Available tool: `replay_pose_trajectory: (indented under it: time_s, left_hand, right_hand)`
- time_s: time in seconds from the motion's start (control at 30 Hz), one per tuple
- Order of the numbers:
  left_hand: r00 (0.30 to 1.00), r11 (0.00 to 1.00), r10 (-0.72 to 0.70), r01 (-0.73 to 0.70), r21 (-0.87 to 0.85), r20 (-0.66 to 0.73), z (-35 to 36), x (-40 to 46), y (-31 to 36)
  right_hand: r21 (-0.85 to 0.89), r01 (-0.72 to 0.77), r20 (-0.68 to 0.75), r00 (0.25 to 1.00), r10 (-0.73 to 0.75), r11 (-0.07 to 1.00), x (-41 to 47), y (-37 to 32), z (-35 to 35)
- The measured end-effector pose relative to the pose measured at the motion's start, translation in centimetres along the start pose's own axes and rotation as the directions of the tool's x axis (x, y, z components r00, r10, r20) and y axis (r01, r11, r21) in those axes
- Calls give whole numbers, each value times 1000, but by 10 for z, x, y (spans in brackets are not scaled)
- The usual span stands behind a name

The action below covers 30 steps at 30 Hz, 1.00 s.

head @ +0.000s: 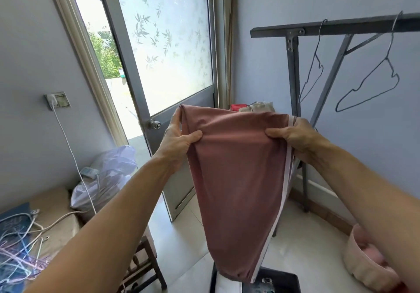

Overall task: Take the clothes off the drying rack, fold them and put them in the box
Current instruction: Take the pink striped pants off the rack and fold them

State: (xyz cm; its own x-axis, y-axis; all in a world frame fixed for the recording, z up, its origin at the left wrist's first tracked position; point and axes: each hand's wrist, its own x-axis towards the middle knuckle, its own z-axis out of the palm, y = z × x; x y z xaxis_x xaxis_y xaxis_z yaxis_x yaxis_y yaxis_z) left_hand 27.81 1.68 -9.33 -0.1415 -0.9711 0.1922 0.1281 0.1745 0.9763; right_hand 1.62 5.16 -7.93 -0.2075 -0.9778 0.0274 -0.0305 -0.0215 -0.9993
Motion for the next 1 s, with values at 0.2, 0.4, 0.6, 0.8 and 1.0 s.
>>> replay_pose_trajectory:
  time_s: [0.2,0.4,0.6,0.8,1.0]
  left_hand:
    - [987,943,150,-124,310,-59,11,1,21]
    - [986,956,-128,94,-279,-107,11,4,22]
    - [994,988,-28,43,-147,105,6,-4,18]
    - [985,965,-168,155,213,43,-1,-1,24]
    - [987,888,-135,80,454,90,-5,0,23]
  right_hand:
    - [-45,-24,-320,947,8,999,7,-1,6]
    - [243,45,125,989,-77,969,6,-2,-7]
    - [-18,194,77,978,-192,981,3,-8,-5]
    - [-100,92,11,996,-91,991,6,-3,-8]
    - [-316,104,293,956,-7,943,-2,-7,-21]
